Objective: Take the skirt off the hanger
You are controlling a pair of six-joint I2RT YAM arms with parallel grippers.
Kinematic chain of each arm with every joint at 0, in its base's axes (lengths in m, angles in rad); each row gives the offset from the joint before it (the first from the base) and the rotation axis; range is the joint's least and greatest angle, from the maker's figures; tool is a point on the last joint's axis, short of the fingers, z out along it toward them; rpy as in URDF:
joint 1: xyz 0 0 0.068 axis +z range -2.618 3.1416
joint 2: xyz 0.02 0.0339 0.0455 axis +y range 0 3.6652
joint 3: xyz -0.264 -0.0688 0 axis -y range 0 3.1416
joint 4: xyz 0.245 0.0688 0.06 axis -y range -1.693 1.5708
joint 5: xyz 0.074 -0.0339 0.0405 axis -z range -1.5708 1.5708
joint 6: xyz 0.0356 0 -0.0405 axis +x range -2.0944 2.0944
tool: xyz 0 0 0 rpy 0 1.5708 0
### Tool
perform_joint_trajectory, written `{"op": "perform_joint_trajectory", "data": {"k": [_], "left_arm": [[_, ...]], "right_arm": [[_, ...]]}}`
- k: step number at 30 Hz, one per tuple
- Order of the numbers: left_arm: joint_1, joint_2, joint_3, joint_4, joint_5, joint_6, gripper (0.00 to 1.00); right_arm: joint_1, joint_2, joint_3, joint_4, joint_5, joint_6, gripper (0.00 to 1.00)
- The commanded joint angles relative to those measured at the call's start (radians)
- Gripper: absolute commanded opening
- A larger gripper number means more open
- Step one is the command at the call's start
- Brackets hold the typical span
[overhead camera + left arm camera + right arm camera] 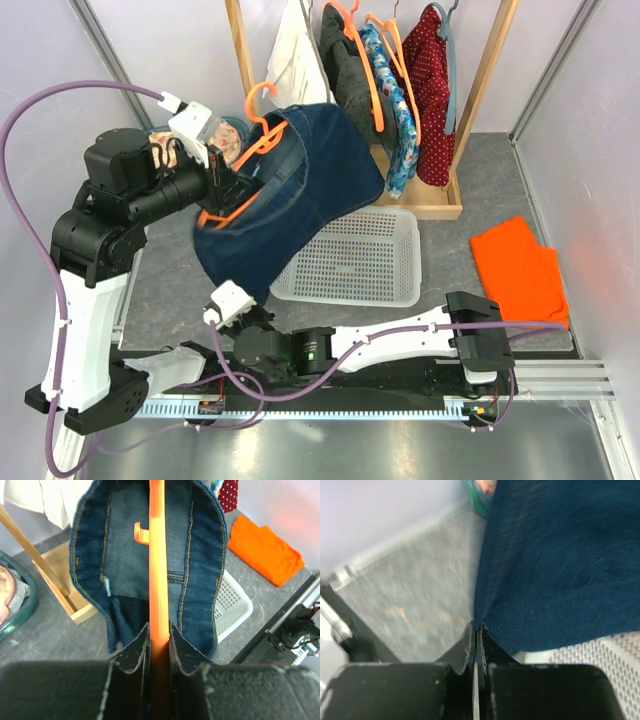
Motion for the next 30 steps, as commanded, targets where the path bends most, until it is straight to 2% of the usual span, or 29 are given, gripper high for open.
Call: {"op": "perform_joint_trajectory", "data": {"k": [1, 6, 10, 12, 14, 15, 16, 19, 21, 22, 24, 27, 28, 30], "left_arm": [[0.0, -0.007, 0.105, 0.315, 0.039, -0.019, 0.02], [0.0, 0.004, 0.144, 0.313, 0.046, -0.022, 0.02], [0.001, 0.004, 0.148, 0.312, 0.048, -0.021, 0.02], [0.0, 0.001, 0.14, 0.312, 0.049, -0.016, 0.02], [0.0, -0.001, 0.138, 0.31, 0.049, -0.008, 0.02], [0.0, -0.004, 0.137, 0.312, 0.048, -0.007, 0.02], [0.0, -0.004, 0.138, 0.312, 0.048, -0.005, 0.02], [0.001, -0.004, 0.16, 0.31, 0.045, 0.001, 0.02], [0.001, -0.004, 0.207, 0.304, 0.033, 0.002, 0.02], [0.0, -0.004, 0.226, 0.301, 0.031, 0.002, 0.02], [0.001, -0.009, 0.276, 0.289, 0.039, 0.002, 0.02], [0.001, -0.012, 0.309, 0.276, 0.056, 0.001, 0.02], [0.001, -0.01, 0.312, 0.275, 0.057, 0.001, 0.02], [0.0, -0.007, 0.321, 0.273, 0.056, 0.002, 0.02]], "right_arm": [[-0.015, 0.027, -0.139, -0.316, -0.053, 0.143, 0.0], [-0.075, 0.047, -0.113, -0.506, -0.012, 0.288, 0.0], [-0.08, -0.022, -0.154, -0.499, 0.025, 0.303, 0.0], [-0.083, -0.052, -0.156, -0.504, 0.097, 0.293, 0.01], [-0.091, -0.126, -0.151, -0.516, 0.148, 0.28, 0.27], [-0.092, -0.19, -0.144, -0.518, 0.181, 0.273, 0.34], [-0.095, -0.227, -0.138, -0.519, 0.188, 0.26, 0.5], [-0.094, -0.359, -0.096, -0.478, 0.127, 0.218, 0.73], [-0.095, -0.434, -0.056, -0.473, 0.074, 0.181, 0.8], [-0.095, -0.456, -0.047, -0.476, 0.065, 0.174, 0.9], [-0.094, -0.517, -0.032, -0.478, 0.053, 0.154, 0.98], [-0.095, -0.585, -0.052, -0.468, 0.085, 0.122, 0.98], [-0.098, -0.594, -0.062, -0.47, 0.164, 0.115, 0.98], [-0.138, -0.6, -0.113, -0.513, 0.2, 0.152, 0.97]]}}
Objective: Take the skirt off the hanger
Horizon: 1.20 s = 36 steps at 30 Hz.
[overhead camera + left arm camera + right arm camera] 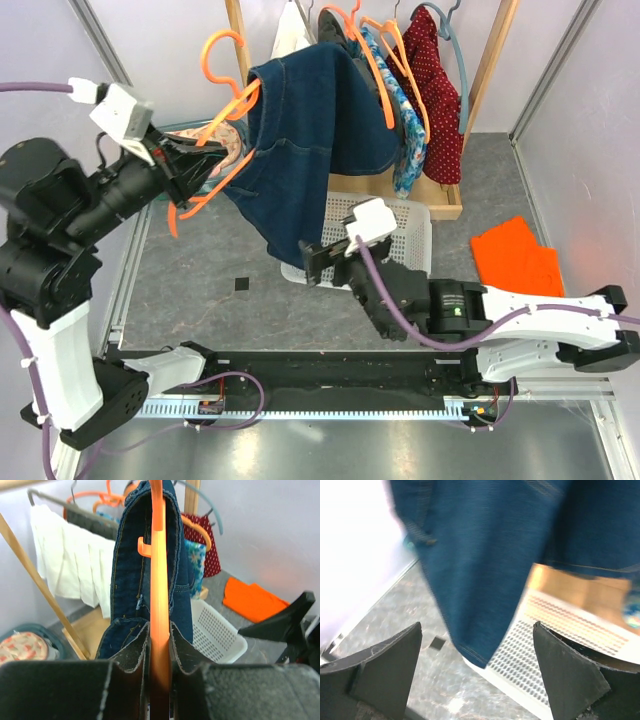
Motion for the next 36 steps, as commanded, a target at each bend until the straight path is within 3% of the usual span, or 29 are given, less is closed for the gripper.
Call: {"op": "perform_joint_trajectory", "data": {"k": [1, 5, 8, 9, 12, 20, 25, 33, 36], "left_arm": [[0.001, -0.014, 0.077, 0.187, 0.03, 0.002, 0.02], [0.001, 0.0, 0.09, 0.187, 0.036, -0.007, 0.02], [0.0, -0.002, 0.057, 0.193, 0.033, -0.006, 0.02], [0.0, -0.002, 0.044, 0.198, 0.03, -0.006, 0.02], [0.0, -0.009, -0.001, 0.219, 0.024, -0.001, 0.02], [0.0, -0.019, -0.006, 0.233, 0.024, 0.001, 0.02], [0.001, -0.038, -0.048, 0.235, 0.024, 0.001, 0.02], [0.001, -0.114, -0.226, 0.229, 0.01, 0.092, 0.02], [0.0, -0.137, -0.265, 0.21, -0.002, 0.122, 0.02]], "right_arm": [[-0.062, 0.005, -0.072, -0.083, 0.096, 0.025, 0.96], [-0.194, 0.065, -0.156, -0.244, 0.039, 0.242, 0.88], [-0.288, 0.108, -0.248, -0.28, -0.048, 0.355, 0.68], [-0.315, 0.115, -0.269, -0.263, -0.065, 0.37, 0.56], [-0.344, 0.157, -0.328, -0.215, -0.102, 0.381, 0.48], [-0.423, 0.34, -0.402, -0.174, -0.26, 0.49, 0.51], [-0.381, 0.379, -0.42, -0.119, -0.375, 0.507, 0.52], [-0.279, 0.376, -0.417, -0.118, -0.401, 0.505, 0.49], [-0.277, 0.332, -0.388, -0.169, -0.358, 0.478, 0.6]]}}
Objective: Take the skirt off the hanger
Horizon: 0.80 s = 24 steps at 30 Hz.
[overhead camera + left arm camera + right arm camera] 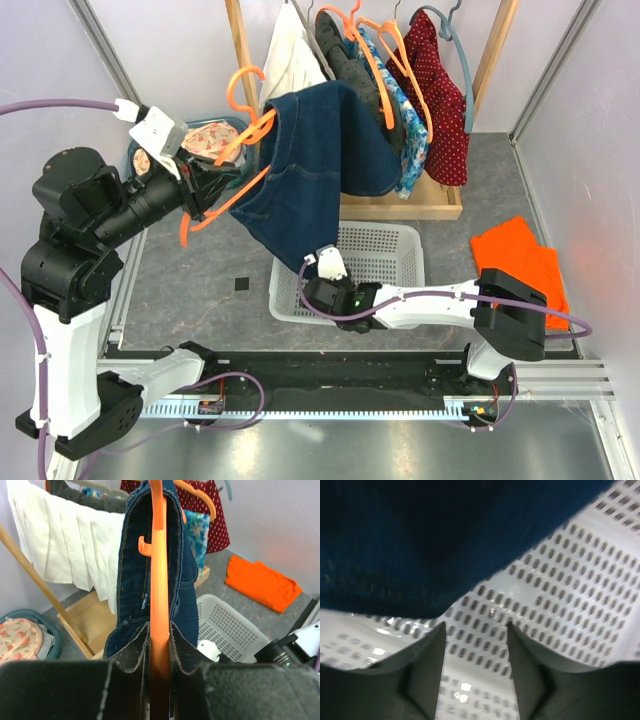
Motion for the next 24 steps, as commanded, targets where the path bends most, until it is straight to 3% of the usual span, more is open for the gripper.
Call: {"op": "perform_joint_trajectory", "data": {"k": [1, 5, 8, 12, 18, 24], "left_arm": [[0.0, -0.047, -0.036, 0.141, -0.019, 0.087, 0.02], [0.001, -0.087, -0.108, 0.116, -0.038, 0.144, 0.02], [0.001, -0.113, -0.178, 0.11, -0.048, 0.19, 0.02], [0.0, -0.15, -0.254, 0.083, -0.021, 0.207, 0.02], [0.0, -0.143, -0.275, 0.026, 0.033, 0.147, 0.02], [0.001, -0.138, -0.246, -0.005, 0.082, 0.159, 0.02]], "right_arm": [[0.0, -0.091, 0.061, -0.055, 0.037, -0.034, 0.64], [-0.005, -0.227, 0.186, -0.183, 0.103, -0.123, 0.83], [-0.005, -0.384, 0.269, -0.199, 0.175, -0.159, 0.89], [-0.009, -0.521, 0.384, -0.073, 0.178, -0.275, 0.91], [-0.003, -0.326, 0.621, -0.044, 0.233, -0.435, 0.98], [-0.003, -0.245, 0.644, 0.007, 0.22, -0.55, 0.98]]}}
